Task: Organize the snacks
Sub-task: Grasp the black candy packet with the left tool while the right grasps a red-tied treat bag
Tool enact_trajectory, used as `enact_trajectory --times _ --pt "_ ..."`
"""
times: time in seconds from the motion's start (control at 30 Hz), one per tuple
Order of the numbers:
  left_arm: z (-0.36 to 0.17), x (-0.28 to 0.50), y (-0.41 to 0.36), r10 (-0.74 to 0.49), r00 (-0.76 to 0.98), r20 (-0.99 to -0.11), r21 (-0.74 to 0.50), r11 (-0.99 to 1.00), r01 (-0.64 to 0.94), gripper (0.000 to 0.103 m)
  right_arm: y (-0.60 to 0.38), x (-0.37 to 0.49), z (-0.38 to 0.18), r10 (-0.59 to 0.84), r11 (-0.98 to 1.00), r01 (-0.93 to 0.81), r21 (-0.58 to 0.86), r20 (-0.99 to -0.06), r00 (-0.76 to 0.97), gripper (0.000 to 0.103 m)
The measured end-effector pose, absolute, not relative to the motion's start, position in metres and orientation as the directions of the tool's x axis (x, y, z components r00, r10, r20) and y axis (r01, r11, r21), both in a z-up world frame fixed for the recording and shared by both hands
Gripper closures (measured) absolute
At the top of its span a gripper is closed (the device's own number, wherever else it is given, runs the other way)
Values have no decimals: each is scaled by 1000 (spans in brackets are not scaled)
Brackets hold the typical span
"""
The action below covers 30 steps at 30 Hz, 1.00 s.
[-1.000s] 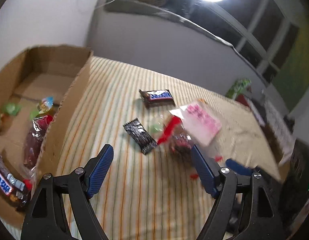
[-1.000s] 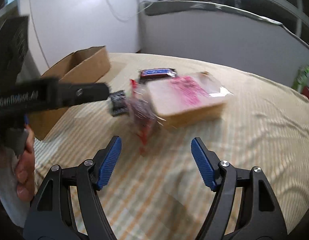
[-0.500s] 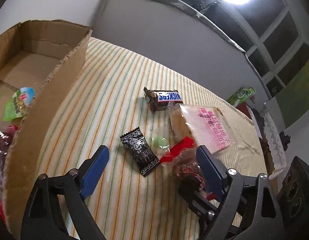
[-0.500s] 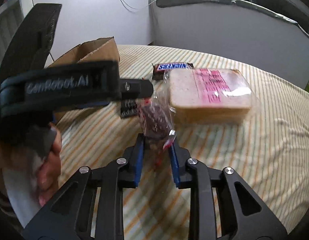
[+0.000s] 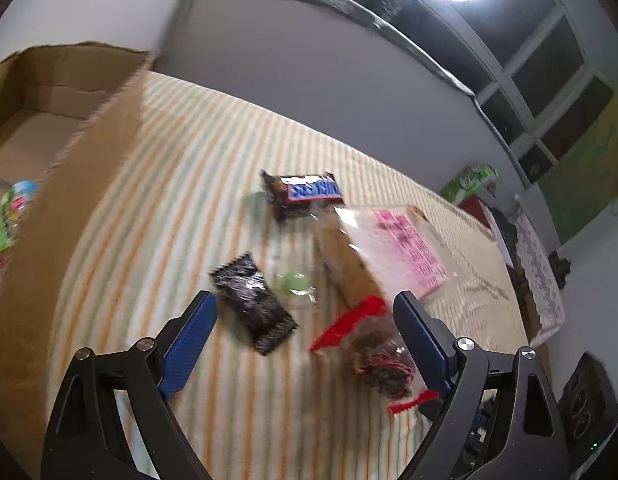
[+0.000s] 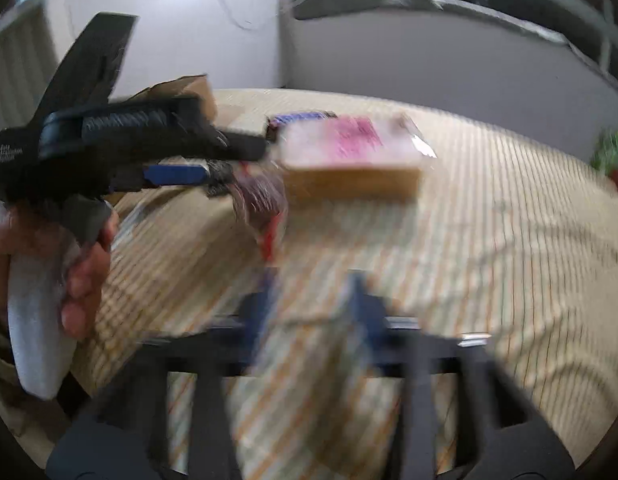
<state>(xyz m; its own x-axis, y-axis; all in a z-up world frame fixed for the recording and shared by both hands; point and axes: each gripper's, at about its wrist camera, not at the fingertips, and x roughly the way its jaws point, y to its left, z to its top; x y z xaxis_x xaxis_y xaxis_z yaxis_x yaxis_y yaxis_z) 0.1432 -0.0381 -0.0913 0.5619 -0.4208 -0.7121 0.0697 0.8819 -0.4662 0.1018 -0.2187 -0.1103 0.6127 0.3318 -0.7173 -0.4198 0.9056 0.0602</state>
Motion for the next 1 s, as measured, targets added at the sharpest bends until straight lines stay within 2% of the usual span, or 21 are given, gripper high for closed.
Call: enact_trajectory --times 0.1,0.27,0.57,0.73,0.83,0.87,0.9,0.93,0.97,1.0 --pt "-93 141 -40 -426 553 -716 -462 883 83 13 -203 113 -99 363 885 -462 50 -696 620 22" --pt "-89 138 -25 -498 543 -676 -552 831 74 13 -179 122 -93 384 854 -519 23 -701 601 22" --pt "-91 145 2 -407 617 -674 -566 820 -77 13 -144 132 -100 432 851 -509 127 -719 544 22" --pt "-96 152 2 -399 618 -677 -572 814 -100 16 -147 123 -100 436 849 -511 135 -727 531 22" --pt "-96 156 -2 -416 604 -680 -573 815 -84 37 -167 122 -103 437 866 -468 178 -725 533 22" --pt "-98 158 -4 -426 594 -682 -576 814 -77 47 -173 124 -102 436 874 -445 195 -719 542 22" --pt "-99 160 -5 -436 585 -684 -577 814 -68 62 -177 125 -102 433 881 -426 207 -715 548 22" --pt "-102 162 -7 -452 566 -689 -581 812 -59 72 -179 125 -100 434 882 -419 213 -711 552 22" --pt "-103 162 -7 -463 555 -691 -587 807 -58 87 -177 126 -99 438 880 -423 214 -709 553 22" --pt "-106 162 -6 -479 543 -690 -600 798 -59 92 -174 125 -99 440 878 -429 213 -711 548 22"
